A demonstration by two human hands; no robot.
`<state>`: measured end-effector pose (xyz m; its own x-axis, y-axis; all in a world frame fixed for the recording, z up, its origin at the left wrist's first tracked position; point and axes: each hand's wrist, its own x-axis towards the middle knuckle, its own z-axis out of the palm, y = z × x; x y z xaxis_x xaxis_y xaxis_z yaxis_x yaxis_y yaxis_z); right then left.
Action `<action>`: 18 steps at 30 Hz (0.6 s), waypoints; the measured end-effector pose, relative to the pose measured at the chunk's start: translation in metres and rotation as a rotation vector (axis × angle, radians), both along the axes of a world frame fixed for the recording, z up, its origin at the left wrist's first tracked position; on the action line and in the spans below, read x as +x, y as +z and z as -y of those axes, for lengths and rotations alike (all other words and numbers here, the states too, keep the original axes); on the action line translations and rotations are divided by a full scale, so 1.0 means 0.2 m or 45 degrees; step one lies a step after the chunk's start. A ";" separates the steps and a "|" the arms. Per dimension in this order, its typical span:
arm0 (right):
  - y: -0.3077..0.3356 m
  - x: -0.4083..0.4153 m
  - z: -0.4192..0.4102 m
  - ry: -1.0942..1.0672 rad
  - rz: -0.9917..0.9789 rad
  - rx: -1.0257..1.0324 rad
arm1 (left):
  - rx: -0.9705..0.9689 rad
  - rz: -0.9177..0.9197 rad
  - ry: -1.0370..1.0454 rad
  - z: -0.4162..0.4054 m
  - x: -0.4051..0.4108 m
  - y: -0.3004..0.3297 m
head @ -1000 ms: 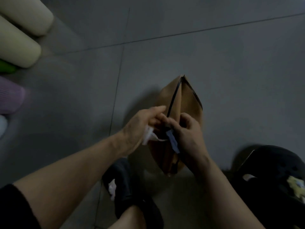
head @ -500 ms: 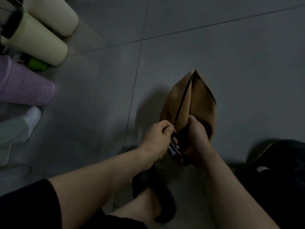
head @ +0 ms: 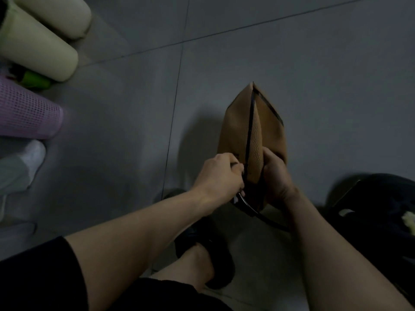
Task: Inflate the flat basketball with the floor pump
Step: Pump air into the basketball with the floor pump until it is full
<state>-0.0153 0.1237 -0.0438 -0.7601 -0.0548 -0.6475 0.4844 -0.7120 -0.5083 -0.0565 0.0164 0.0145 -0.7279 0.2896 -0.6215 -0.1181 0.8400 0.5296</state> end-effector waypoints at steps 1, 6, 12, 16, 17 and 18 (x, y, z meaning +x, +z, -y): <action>-0.01 0.00 0.00 0.014 -0.014 -0.097 | 0.035 0.018 0.030 0.01 0.00 0.00; -0.05 0.03 0.06 0.072 -0.085 -0.118 | 0.165 0.160 0.260 0.02 -0.03 -0.01; -0.08 -0.01 0.08 0.047 -0.061 -0.039 | 0.027 -0.006 0.222 0.00 -0.05 -0.04; -0.13 -0.02 0.11 -0.023 0.044 0.103 | -0.133 -0.116 0.142 -0.02 -0.06 -0.03; -0.15 -0.02 0.11 -0.015 0.028 0.184 | -0.182 -0.115 0.094 -0.02 -0.07 -0.01; -0.16 -0.01 0.12 -0.025 -0.010 0.240 | -0.227 -0.114 0.029 -0.02 -0.08 0.01</action>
<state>-0.0174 0.1001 -0.0765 -0.7648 0.0819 -0.6390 0.4670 -0.6128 -0.6375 -0.0716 0.0203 0.0167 -0.7878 0.1636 -0.5938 -0.0972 0.9190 0.3822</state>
